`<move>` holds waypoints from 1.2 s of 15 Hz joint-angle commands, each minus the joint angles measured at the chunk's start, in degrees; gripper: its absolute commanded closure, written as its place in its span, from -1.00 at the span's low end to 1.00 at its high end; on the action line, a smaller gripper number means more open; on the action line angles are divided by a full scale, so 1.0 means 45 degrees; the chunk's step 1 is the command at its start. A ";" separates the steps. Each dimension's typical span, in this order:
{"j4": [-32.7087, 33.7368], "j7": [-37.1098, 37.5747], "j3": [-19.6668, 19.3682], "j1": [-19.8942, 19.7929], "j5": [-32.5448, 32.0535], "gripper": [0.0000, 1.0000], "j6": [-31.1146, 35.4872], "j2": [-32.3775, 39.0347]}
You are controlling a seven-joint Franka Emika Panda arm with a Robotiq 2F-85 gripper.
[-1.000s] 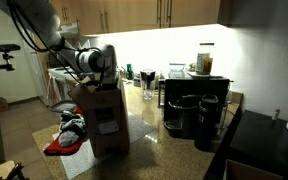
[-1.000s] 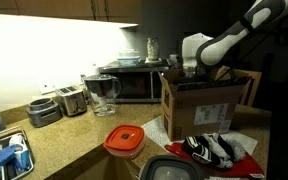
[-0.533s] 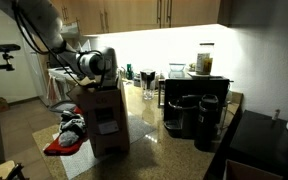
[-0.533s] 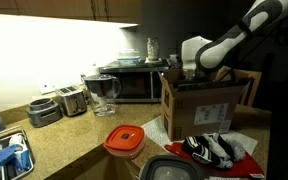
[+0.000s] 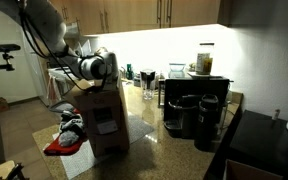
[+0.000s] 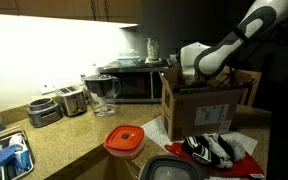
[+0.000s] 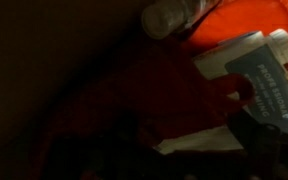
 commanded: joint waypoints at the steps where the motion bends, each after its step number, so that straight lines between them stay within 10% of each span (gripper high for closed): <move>1: -0.0243 -0.0324 -0.0012 -0.0018 0.0130 -0.34 0.0545 0.0185; 12: -0.0324 -0.0748 0.0024 -0.0143 0.0419 1.00 0.0721 0.0112; 18: -0.0421 -0.1293 0.0109 -0.0267 0.0813 0.93 0.0663 -0.0109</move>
